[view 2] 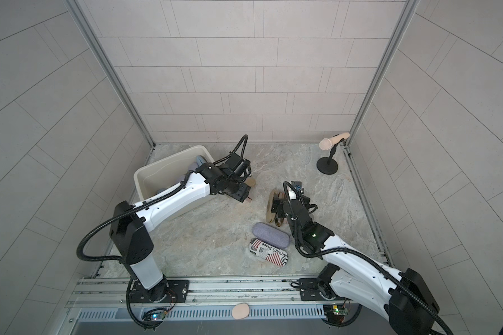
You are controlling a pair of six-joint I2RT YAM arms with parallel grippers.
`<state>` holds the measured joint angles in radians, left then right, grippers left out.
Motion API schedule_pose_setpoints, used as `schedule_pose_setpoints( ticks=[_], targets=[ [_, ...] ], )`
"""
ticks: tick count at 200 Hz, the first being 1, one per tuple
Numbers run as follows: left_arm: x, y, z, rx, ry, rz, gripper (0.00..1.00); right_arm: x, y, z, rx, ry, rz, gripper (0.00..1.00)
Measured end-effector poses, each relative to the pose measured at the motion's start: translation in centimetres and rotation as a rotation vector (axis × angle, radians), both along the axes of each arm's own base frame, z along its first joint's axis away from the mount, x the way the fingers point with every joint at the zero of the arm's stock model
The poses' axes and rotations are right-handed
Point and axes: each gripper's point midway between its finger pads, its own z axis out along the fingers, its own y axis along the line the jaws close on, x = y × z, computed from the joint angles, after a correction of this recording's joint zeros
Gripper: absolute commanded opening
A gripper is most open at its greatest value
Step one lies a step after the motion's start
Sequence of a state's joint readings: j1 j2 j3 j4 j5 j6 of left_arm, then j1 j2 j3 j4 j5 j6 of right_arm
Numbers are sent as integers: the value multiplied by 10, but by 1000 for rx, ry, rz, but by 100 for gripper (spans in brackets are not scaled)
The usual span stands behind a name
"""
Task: Put the glasses cases into the storage boxes
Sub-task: Place the glasses case at the center of the board.
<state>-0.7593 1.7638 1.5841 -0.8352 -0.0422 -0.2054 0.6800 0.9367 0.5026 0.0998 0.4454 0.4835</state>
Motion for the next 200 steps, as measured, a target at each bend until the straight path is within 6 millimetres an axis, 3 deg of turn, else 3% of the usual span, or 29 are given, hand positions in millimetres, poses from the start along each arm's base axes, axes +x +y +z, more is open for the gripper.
schedule_pose_setpoints(
  ticks=[35, 110, 144, 156, 200],
  targets=[
    [-19, 12, -47, 38, 94, 22, 68, 0, -1, 0, -2, -2, -7, 99],
    [-28, 16, -63, -59, 68, 85, 72, 1, 0, -5, -14, 13, -7, 99],
    [-49, 29, -129, 44, 212, 98, 83, 1, 0, -5, -13, 12, -7, 99],
    [-58, 36, -143, 82, 255, 99, 87, 1, 0, -5, -14, 13, -7, 99],
    [-60, 38, -130, 98, 266, 87, 94, 1, 0, -5, -14, 13, -7, 99]
  ],
)
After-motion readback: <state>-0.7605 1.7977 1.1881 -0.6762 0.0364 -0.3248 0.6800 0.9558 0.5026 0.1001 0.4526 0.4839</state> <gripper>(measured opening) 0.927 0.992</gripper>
